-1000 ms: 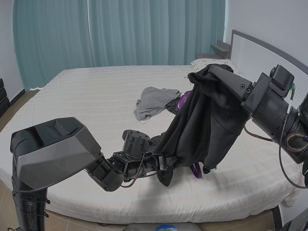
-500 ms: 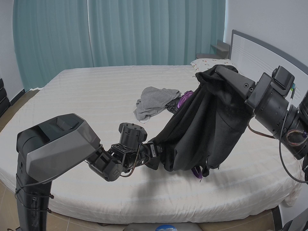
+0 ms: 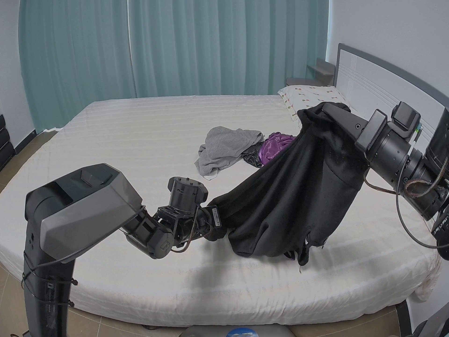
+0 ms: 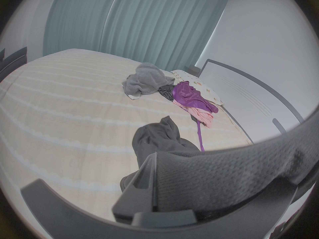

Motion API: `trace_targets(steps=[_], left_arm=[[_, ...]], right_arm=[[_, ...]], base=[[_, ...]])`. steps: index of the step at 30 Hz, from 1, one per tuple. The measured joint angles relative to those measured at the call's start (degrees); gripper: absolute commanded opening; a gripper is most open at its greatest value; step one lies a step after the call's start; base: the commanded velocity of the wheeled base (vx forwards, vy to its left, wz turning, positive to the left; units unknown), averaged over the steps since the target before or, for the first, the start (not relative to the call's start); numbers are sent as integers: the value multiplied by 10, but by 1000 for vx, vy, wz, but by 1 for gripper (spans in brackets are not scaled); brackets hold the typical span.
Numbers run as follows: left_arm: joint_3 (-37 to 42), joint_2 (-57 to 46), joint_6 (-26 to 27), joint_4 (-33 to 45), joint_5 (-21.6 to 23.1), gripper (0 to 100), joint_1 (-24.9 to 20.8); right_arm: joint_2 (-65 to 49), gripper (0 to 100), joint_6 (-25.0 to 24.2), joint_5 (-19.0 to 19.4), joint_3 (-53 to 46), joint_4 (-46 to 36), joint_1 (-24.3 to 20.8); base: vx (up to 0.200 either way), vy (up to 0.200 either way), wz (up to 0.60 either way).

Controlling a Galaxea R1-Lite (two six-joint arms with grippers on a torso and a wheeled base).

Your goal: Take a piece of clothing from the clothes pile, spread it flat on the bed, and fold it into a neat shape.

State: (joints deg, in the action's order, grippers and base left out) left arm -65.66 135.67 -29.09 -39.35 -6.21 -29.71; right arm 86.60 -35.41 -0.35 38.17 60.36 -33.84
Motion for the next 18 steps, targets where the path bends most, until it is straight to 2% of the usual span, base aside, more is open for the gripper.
trace_targets(steps=[8, 12, 18], left_arm=[[22, -89, -3, 25, -1, 0, 39], [26, -148, -4, 36, -4, 0, 49], [27, -238, -4, 42, -11, 0, 61]], right_arm=[[75, 0, -5, 22, 22, 0, 100], [127, 0, -3, 17, 82, 1, 136], [176, 0, 2, -4, 198, 0, 163]], base=[[0, 0, 0], [0, 0, 0], [0, 0, 0]])
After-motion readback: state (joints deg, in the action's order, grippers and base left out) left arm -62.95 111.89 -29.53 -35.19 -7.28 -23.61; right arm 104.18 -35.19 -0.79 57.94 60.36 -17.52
